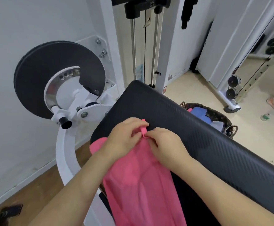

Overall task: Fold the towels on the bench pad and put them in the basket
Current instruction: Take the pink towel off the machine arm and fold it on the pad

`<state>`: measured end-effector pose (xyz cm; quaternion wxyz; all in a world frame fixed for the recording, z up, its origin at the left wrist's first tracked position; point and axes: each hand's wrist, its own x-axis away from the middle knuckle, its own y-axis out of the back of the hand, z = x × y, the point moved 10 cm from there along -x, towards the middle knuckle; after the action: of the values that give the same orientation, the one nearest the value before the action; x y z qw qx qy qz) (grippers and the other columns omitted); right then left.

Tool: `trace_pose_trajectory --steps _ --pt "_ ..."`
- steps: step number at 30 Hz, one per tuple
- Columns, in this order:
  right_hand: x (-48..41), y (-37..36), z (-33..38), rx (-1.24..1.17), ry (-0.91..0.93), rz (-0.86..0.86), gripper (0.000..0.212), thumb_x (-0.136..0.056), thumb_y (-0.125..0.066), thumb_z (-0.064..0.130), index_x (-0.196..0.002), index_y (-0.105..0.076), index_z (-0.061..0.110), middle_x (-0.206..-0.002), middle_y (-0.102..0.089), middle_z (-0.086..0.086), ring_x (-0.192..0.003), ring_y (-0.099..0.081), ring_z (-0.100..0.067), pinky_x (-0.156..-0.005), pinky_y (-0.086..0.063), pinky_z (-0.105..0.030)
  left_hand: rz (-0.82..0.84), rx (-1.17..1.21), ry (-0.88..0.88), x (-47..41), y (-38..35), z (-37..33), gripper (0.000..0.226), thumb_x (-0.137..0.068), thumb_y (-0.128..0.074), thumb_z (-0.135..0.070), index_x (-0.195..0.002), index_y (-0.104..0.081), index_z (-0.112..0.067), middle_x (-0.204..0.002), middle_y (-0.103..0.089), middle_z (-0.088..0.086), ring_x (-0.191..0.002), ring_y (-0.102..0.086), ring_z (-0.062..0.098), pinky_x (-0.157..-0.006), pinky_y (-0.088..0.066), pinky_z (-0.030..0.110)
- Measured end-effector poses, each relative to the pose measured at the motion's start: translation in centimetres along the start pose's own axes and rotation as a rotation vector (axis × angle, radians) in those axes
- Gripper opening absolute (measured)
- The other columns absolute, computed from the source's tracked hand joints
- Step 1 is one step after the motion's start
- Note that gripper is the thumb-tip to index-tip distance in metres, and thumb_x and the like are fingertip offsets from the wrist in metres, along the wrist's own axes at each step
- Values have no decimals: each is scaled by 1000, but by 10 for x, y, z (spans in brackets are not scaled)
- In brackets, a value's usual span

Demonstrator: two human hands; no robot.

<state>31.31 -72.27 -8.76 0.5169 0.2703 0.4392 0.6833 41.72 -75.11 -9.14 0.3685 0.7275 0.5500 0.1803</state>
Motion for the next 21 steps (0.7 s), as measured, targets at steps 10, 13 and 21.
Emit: trace_pose_trajectory --steps 10,13,21 --pt "88 7 -33 11 -403 186 12 -75 -49 16 -85 -49 23 -79 -59 4 -72 -57 -22 -59 -45 -34 -328 304 274 -10 63 10 27 -96 -50 -8 -82 -61 -28 -63 -59 -4 -44 -58 12 -52 -51 27" --pt "113 22 -52 -24 -462 238 9 -76 -53 21 -83 -55 26 -79 -61 9 -76 -59 -16 -64 -49 -33 -456 280 327 -15 87 19 20 -98 -46 -8 -86 -58 -19 -68 -58 4 -40 -58 8 -52 -52 29" --pt "91 110 -93 -162 -456 -217 11 -90 -58 21 -90 -68 25 -79 -65 15 -80 -61 -10 -71 -47 -30 -440 113 413 -68 88 56 33 -94 -45 -7 -72 -57 -28 -62 -63 2 -60 -69 27 -72 -59 44"
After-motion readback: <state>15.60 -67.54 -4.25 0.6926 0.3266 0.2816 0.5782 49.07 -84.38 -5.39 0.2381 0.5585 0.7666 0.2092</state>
